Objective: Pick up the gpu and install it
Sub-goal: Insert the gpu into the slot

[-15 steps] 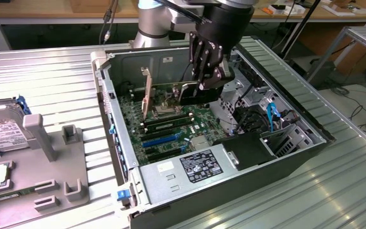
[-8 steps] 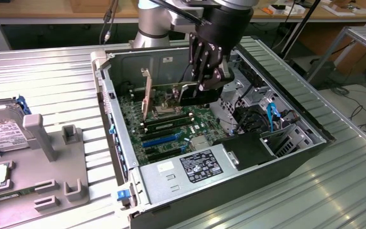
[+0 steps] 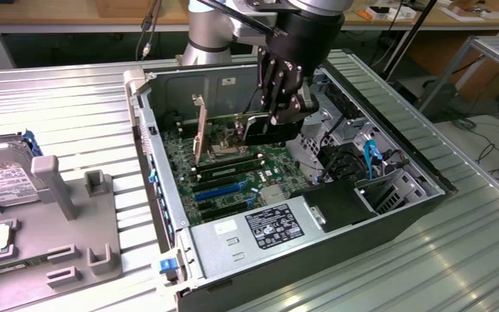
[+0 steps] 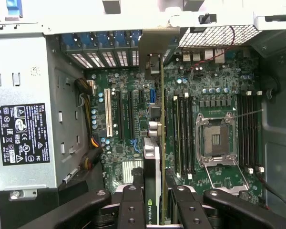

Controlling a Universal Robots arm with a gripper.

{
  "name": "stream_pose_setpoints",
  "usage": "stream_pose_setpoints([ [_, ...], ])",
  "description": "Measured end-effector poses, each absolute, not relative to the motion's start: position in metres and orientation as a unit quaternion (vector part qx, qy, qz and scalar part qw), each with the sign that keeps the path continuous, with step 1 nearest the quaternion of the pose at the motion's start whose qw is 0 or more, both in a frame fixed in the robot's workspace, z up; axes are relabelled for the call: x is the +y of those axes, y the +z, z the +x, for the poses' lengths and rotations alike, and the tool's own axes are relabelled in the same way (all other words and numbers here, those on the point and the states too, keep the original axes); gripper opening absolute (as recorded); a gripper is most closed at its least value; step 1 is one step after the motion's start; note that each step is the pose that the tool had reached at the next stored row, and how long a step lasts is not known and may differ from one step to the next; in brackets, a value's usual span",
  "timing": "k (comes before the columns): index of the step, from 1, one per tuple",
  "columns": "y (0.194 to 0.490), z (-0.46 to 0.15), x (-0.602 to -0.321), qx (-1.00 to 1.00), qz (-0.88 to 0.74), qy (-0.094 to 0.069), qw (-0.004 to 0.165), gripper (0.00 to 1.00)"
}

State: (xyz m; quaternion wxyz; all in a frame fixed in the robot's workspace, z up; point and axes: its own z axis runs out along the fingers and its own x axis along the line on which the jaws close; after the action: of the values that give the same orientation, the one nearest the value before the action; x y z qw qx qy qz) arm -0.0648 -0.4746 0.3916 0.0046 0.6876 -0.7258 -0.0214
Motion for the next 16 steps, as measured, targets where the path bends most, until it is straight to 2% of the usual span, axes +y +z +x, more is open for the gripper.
stream_pose_setpoints([
  [16,0.3844,-0.0651,-0.4745,-0.726,0.688,-0.021,0.005,0.27],
])
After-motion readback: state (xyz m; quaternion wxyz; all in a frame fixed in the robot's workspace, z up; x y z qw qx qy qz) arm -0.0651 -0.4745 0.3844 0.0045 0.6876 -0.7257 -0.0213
